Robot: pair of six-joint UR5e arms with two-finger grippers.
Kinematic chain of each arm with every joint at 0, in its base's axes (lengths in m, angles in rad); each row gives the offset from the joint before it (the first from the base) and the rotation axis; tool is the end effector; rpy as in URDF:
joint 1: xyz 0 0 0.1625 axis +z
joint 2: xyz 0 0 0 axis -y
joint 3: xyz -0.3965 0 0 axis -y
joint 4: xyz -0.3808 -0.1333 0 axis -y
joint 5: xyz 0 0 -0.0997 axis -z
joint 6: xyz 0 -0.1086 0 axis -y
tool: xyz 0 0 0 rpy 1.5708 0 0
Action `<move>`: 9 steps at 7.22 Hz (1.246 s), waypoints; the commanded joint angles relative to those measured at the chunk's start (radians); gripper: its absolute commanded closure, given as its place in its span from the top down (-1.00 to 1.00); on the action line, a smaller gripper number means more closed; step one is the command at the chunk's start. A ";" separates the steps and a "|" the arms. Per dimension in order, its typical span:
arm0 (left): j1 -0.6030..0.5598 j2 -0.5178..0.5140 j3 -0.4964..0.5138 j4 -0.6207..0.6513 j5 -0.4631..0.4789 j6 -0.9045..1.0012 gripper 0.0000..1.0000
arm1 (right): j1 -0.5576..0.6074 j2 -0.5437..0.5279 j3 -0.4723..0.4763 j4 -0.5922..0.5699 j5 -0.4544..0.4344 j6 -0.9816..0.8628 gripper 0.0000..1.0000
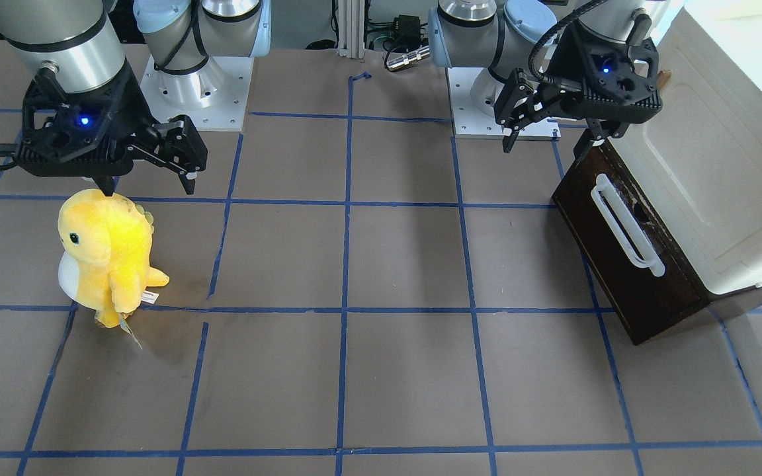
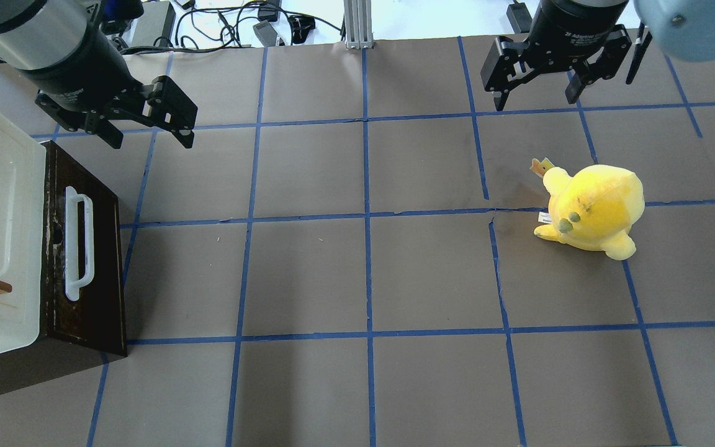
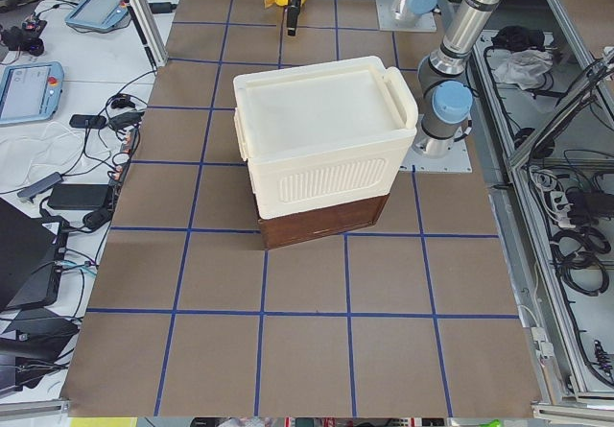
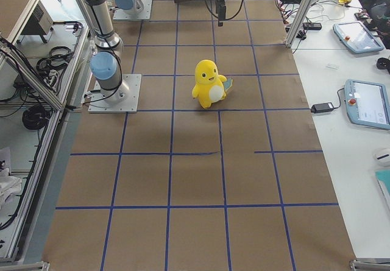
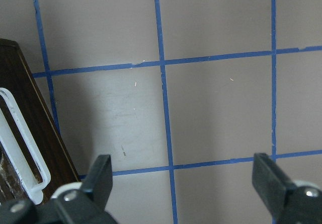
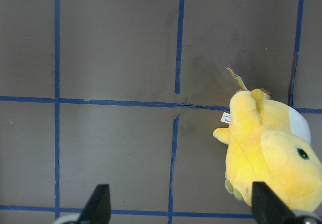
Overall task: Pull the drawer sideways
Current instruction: 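Move the left gripper over to the white handle on the brown drawer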
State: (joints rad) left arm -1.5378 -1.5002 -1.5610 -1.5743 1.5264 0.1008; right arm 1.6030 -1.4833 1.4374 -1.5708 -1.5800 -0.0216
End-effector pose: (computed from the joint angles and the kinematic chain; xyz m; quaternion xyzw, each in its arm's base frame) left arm -0.1229 -0.4636 0.4881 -0.0347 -0.9984 0.0398 0.0196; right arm 0.1490 -0.5151 0.4710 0.0268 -0.9994 0.0230 0.0045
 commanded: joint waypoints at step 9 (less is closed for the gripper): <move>-0.204 -0.190 -0.095 0.169 0.268 -0.307 1.00 | 0.000 0.000 0.000 0.000 0.000 0.000 1.00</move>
State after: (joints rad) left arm -1.6936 -1.6434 -1.6174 -1.4431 1.7457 -0.1271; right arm 1.6030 -1.4833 1.4373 -1.5708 -1.5800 -0.0215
